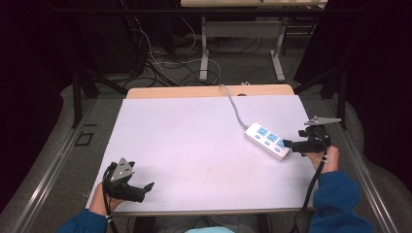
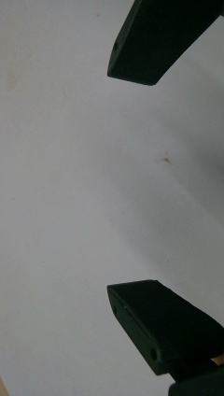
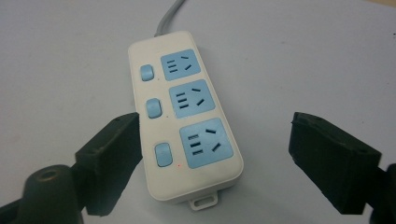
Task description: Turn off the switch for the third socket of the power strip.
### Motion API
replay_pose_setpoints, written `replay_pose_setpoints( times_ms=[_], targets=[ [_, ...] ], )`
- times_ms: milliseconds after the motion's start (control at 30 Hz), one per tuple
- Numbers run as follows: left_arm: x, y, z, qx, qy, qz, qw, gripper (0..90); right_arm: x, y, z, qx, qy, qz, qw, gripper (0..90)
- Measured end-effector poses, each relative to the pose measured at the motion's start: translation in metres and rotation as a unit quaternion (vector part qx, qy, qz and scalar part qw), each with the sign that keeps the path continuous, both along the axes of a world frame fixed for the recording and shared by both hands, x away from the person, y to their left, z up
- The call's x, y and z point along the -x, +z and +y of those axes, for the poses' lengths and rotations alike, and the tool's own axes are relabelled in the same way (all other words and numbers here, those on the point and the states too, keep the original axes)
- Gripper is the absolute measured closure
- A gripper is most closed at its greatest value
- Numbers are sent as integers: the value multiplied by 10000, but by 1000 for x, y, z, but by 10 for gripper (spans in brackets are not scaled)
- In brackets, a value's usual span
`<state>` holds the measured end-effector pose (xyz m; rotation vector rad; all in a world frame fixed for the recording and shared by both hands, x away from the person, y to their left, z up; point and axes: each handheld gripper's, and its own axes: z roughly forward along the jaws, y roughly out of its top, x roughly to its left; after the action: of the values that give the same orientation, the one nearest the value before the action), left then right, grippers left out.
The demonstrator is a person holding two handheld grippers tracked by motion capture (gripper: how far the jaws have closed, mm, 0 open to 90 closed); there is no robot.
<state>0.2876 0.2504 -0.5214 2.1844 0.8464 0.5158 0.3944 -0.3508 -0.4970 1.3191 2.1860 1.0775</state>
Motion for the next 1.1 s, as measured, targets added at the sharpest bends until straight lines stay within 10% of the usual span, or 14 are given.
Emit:
replay_pose_setpoints(
  times_ms=[533,1100],
  targets=[
    [0,0,0,1,4,6,10000,1,1,-7,15,99,229,146,9996,884],
    [1,-1,-1,-1,8,13,10000,0,1,-13,33,372,418,245,9981,900]
  ],
)
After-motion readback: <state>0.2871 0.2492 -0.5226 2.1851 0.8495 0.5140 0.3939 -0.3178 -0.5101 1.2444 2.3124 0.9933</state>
